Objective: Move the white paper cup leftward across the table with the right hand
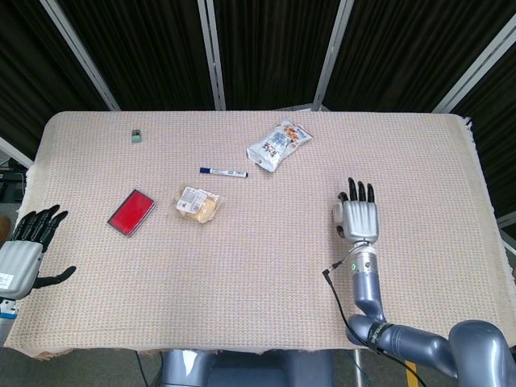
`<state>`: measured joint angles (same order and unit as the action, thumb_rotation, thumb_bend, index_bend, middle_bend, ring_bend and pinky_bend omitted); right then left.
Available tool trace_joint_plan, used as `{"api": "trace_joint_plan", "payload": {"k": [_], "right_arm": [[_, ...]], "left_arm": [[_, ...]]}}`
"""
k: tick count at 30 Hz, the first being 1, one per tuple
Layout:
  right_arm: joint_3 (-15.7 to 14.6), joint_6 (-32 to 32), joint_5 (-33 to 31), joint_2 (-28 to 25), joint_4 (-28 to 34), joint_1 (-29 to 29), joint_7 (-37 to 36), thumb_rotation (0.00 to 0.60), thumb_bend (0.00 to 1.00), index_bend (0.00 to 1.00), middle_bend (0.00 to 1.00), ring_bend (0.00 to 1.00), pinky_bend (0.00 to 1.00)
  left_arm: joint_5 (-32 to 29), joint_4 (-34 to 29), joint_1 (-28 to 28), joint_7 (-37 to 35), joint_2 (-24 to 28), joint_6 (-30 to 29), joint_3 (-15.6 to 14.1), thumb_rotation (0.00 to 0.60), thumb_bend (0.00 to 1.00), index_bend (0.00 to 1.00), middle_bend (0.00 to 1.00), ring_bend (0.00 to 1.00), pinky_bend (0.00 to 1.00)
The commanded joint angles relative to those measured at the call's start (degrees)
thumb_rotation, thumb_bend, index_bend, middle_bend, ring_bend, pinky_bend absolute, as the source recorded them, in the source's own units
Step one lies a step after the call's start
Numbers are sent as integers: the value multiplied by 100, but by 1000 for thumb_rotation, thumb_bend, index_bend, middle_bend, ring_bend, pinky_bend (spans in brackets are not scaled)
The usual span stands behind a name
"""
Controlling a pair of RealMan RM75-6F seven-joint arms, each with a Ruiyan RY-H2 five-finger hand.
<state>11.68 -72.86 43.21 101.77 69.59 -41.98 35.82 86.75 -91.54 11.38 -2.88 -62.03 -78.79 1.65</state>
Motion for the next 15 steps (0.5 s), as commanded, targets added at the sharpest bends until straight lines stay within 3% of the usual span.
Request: {"api": "trace_joint_plan", "payload": {"k": [1, 15], "right_arm": [[80, 96, -11, 100, -162, 4, 8, 600, 119, 361, 8, 0, 5], [210, 337, 179, 479, -842, 47, 119, 600, 180, 416, 44, 0, 5]], "left_arm": [[-3, -1, 1, 3, 1, 3, 1, 600, 133, 0, 0, 0, 0], [-7, -2, 3, -5, 1, 6, 0, 600, 132, 0, 0, 0, 0]]}}
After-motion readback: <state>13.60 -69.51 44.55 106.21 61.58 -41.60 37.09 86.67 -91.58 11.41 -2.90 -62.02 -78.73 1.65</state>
